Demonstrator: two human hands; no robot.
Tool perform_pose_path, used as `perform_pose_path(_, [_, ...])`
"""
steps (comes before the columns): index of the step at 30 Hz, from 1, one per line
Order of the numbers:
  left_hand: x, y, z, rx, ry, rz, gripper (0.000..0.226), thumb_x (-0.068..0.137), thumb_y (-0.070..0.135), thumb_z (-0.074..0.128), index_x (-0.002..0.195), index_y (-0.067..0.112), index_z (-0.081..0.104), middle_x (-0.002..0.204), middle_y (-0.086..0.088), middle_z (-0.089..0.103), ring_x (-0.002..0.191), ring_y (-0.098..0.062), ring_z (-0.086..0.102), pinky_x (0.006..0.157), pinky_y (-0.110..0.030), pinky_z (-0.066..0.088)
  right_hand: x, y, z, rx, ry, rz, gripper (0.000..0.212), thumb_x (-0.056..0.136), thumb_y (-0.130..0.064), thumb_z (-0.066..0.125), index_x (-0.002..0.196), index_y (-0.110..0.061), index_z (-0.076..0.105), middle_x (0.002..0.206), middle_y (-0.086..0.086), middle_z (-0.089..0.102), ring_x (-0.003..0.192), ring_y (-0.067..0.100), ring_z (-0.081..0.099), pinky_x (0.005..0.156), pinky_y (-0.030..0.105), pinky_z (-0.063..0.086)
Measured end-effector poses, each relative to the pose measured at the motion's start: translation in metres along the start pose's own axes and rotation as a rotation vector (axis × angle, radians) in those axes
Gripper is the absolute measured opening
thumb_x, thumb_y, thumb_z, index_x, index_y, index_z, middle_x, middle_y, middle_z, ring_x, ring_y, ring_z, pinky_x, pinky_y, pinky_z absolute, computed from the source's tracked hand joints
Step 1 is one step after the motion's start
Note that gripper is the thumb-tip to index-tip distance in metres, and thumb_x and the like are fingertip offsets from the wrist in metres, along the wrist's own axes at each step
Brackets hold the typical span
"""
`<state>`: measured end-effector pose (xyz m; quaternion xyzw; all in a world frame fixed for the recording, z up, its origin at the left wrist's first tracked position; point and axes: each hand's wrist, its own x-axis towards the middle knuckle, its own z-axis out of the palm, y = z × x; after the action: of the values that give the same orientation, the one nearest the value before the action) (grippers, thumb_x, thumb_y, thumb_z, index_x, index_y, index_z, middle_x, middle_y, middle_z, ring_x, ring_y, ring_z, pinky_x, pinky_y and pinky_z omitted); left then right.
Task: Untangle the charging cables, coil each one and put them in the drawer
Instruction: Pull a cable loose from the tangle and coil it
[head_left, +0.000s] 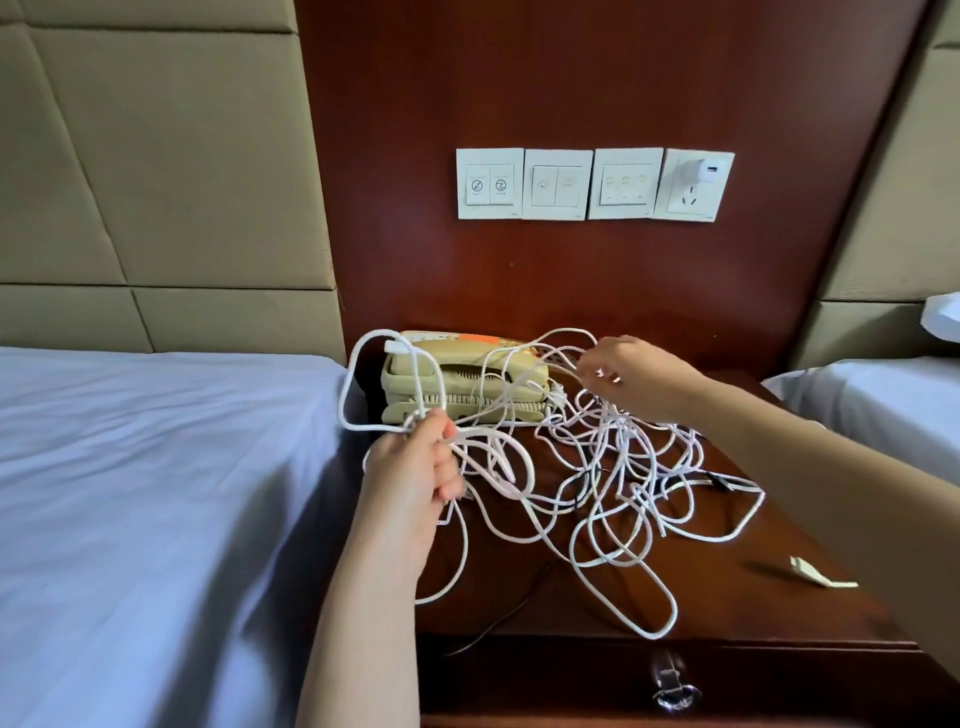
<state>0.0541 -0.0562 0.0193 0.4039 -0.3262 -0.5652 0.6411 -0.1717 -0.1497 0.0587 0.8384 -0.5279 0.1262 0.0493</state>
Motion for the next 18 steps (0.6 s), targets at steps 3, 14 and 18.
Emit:
perform_pose_path(3, [-0.010, -0.001, 0.009, 0.070, -0.160, -0.068, 0.029, 0.097, 0.012, 0.045, 0.069, 0.007, 0.047, 0.045, 0.007, 0.023, 0.032, -0.003, 0.021, 0.034, -0.016, 0.022, -0.016, -0.009, -0.006, 0.157, 0.110, -0.068, 0.029, 0.096, -0.016, 0.053, 0.123, -0.015, 0.060, 0.122, 0.001, 0.058, 0.114, 0.018, 0.051, 0.090, 0.019, 0.035])
perform_pose_path(14, [-0.036, -0.028, 0.045, 0.509, -0.427, -0.281, 0.025, 0.095, 0.014, 0.050, 0.074, 0.001, 0.055, 0.040, 0.008, 0.027, 0.034, -0.005, 0.021, 0.037, -0.017, 0.019, -0.126, -0.039, 0.023, 0.636, 0.242, 0.267, 0.022, 0.099, -0.019, 0.044, 0.110, -0.011, 0.063, 0.062, -0.013, 0.052, 0.043, 0.000, 0.050, 0.042, 0.010, 0.033])
perform_pose_path(18, [-0.032, -0.050, 0.057, 0.569, -0.374, -0.245, 0.026, 0.096, 0.015, 0.050, 0.072, 0.006, 0.051, 0.043, 0.008, 0.029, 0.036, -0.006, 0.022, 0.037, -0.018, 0.021, -0.130, -0.044, 0.028, 1.111, -0.010, 0.360, 0.046, 0.095, -0.047, 0.033, 0.114, -0.014, 0.059, 0.077, 0.013, 0.063, 0.047, 0.019, 0.060, 0.044, 0.027, 0.048])
